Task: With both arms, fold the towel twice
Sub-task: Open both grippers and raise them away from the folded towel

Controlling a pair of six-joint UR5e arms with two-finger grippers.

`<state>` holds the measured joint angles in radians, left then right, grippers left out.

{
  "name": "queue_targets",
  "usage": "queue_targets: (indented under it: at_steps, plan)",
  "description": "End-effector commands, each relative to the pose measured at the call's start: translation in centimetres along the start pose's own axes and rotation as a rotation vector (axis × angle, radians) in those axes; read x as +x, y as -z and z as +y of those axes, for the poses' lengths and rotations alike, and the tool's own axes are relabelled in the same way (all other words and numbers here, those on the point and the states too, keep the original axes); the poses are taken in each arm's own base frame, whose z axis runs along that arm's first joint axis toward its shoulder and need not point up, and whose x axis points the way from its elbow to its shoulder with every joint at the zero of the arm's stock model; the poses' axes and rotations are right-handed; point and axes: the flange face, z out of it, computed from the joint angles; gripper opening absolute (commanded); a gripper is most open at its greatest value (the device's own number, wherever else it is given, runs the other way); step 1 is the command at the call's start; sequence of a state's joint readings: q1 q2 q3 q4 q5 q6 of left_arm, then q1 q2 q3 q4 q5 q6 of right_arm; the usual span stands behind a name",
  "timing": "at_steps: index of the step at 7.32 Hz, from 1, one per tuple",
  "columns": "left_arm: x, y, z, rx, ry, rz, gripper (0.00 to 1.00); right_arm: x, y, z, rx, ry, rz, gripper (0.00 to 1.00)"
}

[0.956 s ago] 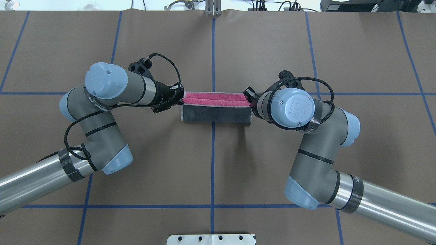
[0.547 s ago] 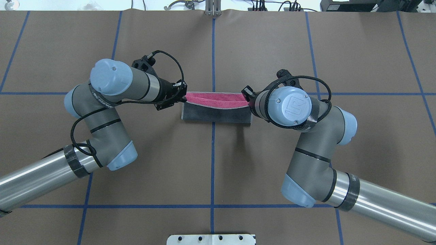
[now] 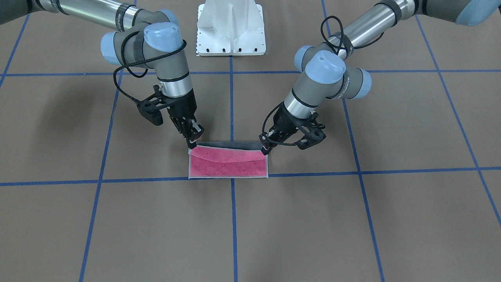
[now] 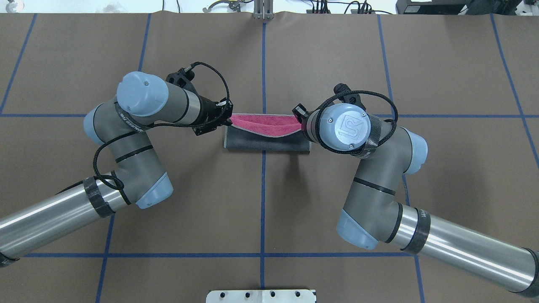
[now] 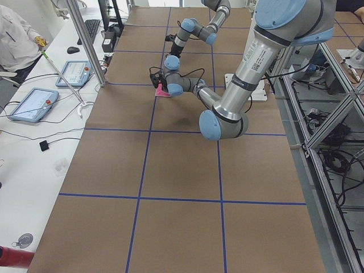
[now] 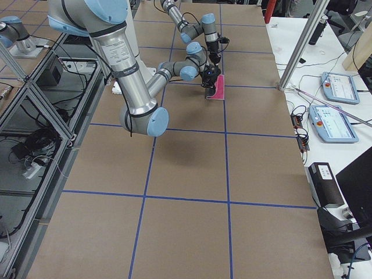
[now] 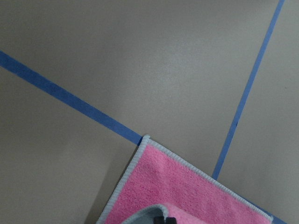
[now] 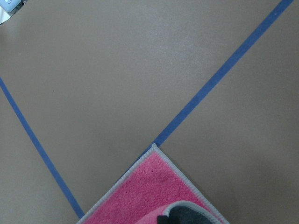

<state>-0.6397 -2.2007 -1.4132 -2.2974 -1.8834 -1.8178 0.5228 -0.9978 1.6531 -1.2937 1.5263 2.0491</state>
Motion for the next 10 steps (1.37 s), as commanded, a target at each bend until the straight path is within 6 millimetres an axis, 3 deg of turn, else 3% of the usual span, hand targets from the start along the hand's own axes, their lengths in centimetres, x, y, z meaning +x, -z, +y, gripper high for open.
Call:
queue_targets:
  at_steps: [1,3,4,5,6,7,10]
  plan:
    - [-0.2,-0.3,-0.2,0.003,0.002,-0.006,0.00,0.1,-0.5,-0.2,0.005,0.004,0.007,0.00]
    - [-0.5,-0.9,-0.4,0.006,0.008,-0.019,0.00,0.1,-0.7,-0.4,0.010,0.002,0.010,0.00]
    - [-0.2,-1.2,-0.7,0.011,0.012,-0.022,0.14,0.0,-0.8,-0.9,0.017,-0.006,0.010,0.10]
    - [-0.4,-1.3,-1.3,0.024,0.018,-0.025,0.29,0.1,-1.3,-1.6,0.028,-0.004,0.020,0.60]
    - [-0.2,-1.2,-1.7,0.030,0.023,-0.023,0.49,0.0,-2.0,-2.2,0.041,0.019,0.030,0.81]
    - [0.3,-0.7,-2.6,0.042,0.030,-0.015,0.59,-0.3,-1.9,-3.3,0.052,0.015,0.027,0.85]
    - [1.1,-0.2,-3.5,0.050,0.024,-0.001,0.66,-0.9,-1.6,-3.9,0.045,0.010,0.022,0.91]
